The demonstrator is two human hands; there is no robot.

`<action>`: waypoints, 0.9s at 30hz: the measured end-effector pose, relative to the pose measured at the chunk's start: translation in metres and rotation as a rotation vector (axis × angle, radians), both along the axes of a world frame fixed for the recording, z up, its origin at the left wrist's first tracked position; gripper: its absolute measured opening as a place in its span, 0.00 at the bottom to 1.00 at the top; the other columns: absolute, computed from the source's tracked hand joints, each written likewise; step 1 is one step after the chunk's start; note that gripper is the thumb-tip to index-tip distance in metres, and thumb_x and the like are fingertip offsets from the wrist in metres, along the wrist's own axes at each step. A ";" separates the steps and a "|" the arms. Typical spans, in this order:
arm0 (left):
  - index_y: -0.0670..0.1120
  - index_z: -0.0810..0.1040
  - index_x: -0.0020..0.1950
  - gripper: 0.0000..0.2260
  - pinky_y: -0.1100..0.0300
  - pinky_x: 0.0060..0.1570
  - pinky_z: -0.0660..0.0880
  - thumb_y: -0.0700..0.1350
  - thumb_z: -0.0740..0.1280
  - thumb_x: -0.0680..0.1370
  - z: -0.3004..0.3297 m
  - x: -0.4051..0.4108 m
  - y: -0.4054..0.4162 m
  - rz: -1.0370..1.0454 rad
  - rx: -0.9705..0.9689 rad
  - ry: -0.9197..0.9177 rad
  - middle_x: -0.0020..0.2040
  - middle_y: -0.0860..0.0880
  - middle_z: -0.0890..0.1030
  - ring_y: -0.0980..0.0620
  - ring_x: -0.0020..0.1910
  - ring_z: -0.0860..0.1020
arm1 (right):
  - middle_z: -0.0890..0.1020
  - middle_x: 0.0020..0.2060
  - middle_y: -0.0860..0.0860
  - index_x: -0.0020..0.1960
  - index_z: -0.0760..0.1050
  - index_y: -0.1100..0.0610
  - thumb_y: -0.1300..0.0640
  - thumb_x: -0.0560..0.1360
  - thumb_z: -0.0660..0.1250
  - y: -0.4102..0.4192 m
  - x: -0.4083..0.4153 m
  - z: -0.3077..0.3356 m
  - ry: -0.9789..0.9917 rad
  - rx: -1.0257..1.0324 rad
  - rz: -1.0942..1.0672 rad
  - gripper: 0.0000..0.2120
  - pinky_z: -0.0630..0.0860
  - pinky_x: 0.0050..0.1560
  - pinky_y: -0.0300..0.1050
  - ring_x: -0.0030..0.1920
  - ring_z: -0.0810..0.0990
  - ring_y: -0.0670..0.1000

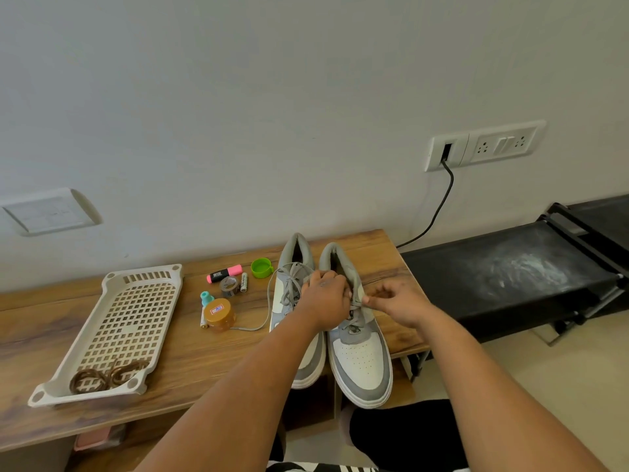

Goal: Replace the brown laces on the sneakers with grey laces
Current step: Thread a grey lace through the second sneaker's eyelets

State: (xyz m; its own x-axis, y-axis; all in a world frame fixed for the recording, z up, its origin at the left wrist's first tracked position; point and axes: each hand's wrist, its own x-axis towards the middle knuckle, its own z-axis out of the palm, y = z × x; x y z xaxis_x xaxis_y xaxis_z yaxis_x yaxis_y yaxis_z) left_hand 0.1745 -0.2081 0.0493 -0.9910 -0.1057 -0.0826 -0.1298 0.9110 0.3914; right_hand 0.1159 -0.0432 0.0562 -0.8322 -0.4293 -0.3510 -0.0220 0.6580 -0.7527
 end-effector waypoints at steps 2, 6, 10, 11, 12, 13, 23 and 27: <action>0.43 0.74 0.54 0.09 0.48 0.56 0.69 0.45 0.56 0.82 0.003 0.000 0.001 0.015 0.036 0.096 0.54 0.44 0.77 0.44 0.58 0.70 | 0.77 0.53 0.46 0.62 0.72 0.48 0.47 0.70 0.76 -0.007 0.005 0.000 0.005 0.003 0.059 0.24 0.73 0.53 0.44 0.54 0.76 0.47; 0.43 0.71 0.50 0.09 0.53 0.41 0.70 0.46 0.56 0.84 0.013 -0.002 -0.005 0.088 0.181 0.213 0.42 0.46 0.76 0.46 0.40 0.75 | 0.74 0.54 0.45 0.66 0.64 0.47 0.47 0.61 0.82 -0.013 0.012 -0.007 -0.021 0.050 0.089 0.40 0.73 0.55 0.45 0.57 0.74 0.49; 0.46 0.70 0.49 0.08 0.52 0.47 0.77 0.45 0.54 0.85 0.023 -0.003 -0.017 0.226 0.475 0.259 0.49 0.46 0.81 0.47 0.46 0.81 | 0.74 0.64 0.49 0.70 0.64 0.49 0.44 0.58 0.83 -0.014 0.008 -0.013 -0.065 0.114 0.058 0.46 0.72 0.59 0.47 0.63 0.73 0.51; 0.46 0.69 0.49 0.08 0.55 0.46 0.77 0.44 0.53 0.85 0.029 -0.002 -0.018 0.283 0.591 0.278 0.49 0.46 0.81 0.47 0.45 0.82 | 0.74 0.65 0.49 0.70 0.64 0.49 0.43 0.58 0.83 -0.014 0.007 -0.012 -0.071 0.126 0.060 0.46 0.72 0.60 0.47 0.64 0.73 0.52; 0.45 0.68 0.50 0.08 0.55 0.45 0.77 0.44 0.52 0.85 0.034 -0.002 -0.022 0.333 0.644 0.313 0.49 0.46 0.81 0.48 0.44 0.82 | 0.74 0.65 0.50 0.71 0.63 0.49 0.43 0.59 0.82 -0.014 0.007 -0.012 -0.076 0.137 0.064 0.47 0.72 0.60 0.47 0.64 0.73 0.52; 0.45 0.69 0.51 0.08 0.54 0.44 0.77 0.45 0.53 0.85 0.038 -0.003 -0.028 0.344 0.595 0.359 0.48 0.47 0.81 0.48 0.43 0.82 | 0.73 0.66 0.50 0.71 0.63 0.49 0.44 0.59 0.82 -0.014 0.007 -0.012 -0.078 0.149 0.070 0.47 0.71 0.60 0.47 0.64 0.73 0.52; 0.53 0.78 0.61 0.12 0.50 0.62 0.67 0.52 0.65 0.80 0.012 0.004 -0.022 -0.041 -0.050 0.165 0.61 0.52 0.76 0.49 0.64 0.68 | 0.82 0.47 0.48 0.50 0.79 0.52 0.52 0.79 0.66 -0.012 0.001 -0.008 0.101 -0.056 -0.036 0.05 0.76 0.55 0.50 0.52 0.79 0.51; 0.51 0.78 0.61 0.12 0.48 0.61 0.65 0.51 0.60 0.81 0.009 0.001 -0.007 -0.091 -0.160 0.077 0.61 0.50 0.75 0.47 0.64 0.66 | 0.84 0.42 0.51 0.48 0.79 0.53 0.58 0.71 0.75 -0.012 0.003 -0.011 -0.052 -0.104 -0.019 0.08 0.78 0.47 0.43 0.46 0.82 0.50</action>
